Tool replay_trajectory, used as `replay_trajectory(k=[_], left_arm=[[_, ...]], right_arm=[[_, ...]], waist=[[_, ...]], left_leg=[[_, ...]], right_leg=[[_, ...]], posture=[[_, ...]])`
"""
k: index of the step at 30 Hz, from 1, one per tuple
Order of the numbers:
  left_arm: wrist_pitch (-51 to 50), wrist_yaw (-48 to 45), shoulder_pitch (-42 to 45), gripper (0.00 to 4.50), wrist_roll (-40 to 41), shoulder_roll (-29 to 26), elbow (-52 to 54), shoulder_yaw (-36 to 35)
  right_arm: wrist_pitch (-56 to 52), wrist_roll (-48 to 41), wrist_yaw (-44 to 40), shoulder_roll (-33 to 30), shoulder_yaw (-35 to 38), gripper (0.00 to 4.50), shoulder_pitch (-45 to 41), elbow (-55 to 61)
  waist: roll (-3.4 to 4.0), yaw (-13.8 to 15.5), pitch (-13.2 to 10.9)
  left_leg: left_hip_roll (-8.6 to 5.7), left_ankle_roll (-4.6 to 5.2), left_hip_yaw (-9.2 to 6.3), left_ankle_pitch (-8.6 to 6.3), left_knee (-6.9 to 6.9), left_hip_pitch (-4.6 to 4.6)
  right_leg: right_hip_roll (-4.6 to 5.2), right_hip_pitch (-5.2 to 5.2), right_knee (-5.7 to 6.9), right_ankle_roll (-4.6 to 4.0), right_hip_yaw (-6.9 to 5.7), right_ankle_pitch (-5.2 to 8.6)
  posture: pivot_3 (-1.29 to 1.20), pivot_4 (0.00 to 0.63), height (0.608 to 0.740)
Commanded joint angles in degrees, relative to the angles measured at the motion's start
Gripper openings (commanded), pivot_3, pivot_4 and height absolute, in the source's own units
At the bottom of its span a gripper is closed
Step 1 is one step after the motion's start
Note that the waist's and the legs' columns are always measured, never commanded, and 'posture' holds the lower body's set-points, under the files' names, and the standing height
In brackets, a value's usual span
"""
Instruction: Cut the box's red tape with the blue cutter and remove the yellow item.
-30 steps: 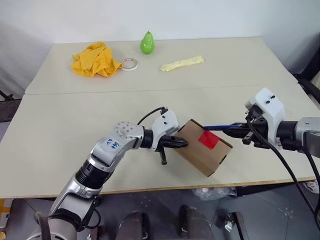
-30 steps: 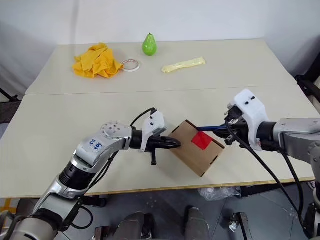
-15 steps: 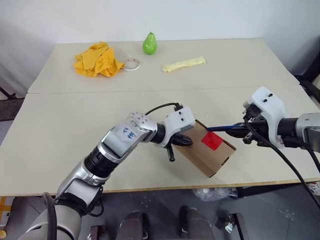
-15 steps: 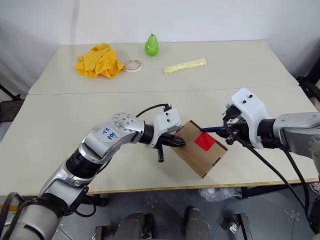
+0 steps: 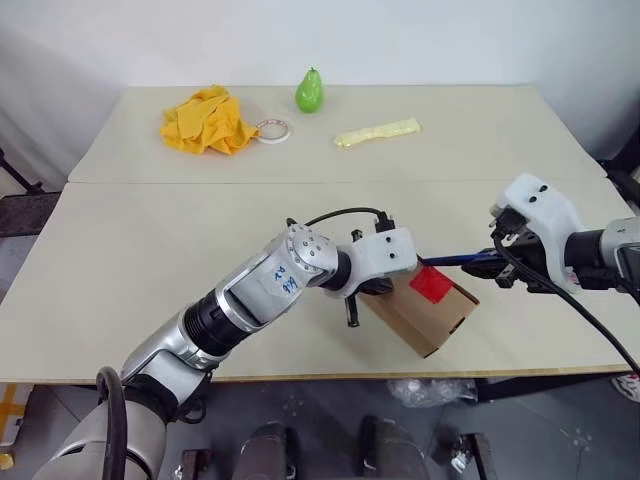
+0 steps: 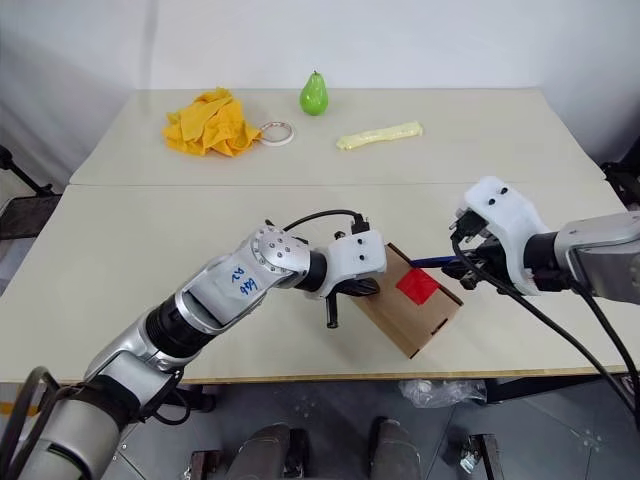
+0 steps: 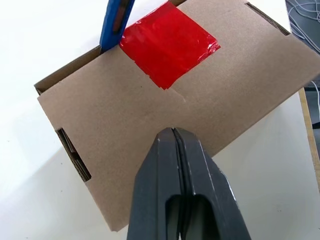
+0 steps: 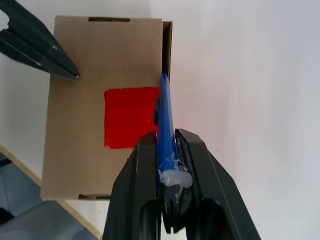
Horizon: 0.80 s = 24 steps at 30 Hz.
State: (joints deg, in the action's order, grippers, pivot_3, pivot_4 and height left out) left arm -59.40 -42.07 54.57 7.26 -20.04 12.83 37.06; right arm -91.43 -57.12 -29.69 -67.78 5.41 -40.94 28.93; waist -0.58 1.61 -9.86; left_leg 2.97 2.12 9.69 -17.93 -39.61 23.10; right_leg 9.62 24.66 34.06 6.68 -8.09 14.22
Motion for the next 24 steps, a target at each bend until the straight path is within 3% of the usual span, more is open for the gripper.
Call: replay_trajectory(k=[1,24], left_arm=[[-2.60,-0.04,-2.08,0.00,-1.75,-0.47,-4.32,4.63],[-2.29,-0.36,-2.57,0.00,-1.74,0.49,-5.81,4.08]], right_arm=[[-1.07,-4.80,-0.97,-2.90,-0.24,0.17,-0.02,0.24],[-1.07,-11.47,-0.57,-11.07,1.73,0.17,7.18,0.15]], waist=[[0.01,-0.01,0.00],[0.00,0.05,0.05]], left_leg=[[0.04,0.02,-0.01,-0.02,-0.01,0.00],[0.05,0.18,-0.05,-0.16,-0.14,0.02]], right_leg=[[0.00,-0.03,-0.04,0.02,-0.02,-0.02],[0.08,-0.16,-0.19,0.14,-0.06,-0.08]], posture=[[0.00,0.150,0.740],[0.00,0.150,0.740]])
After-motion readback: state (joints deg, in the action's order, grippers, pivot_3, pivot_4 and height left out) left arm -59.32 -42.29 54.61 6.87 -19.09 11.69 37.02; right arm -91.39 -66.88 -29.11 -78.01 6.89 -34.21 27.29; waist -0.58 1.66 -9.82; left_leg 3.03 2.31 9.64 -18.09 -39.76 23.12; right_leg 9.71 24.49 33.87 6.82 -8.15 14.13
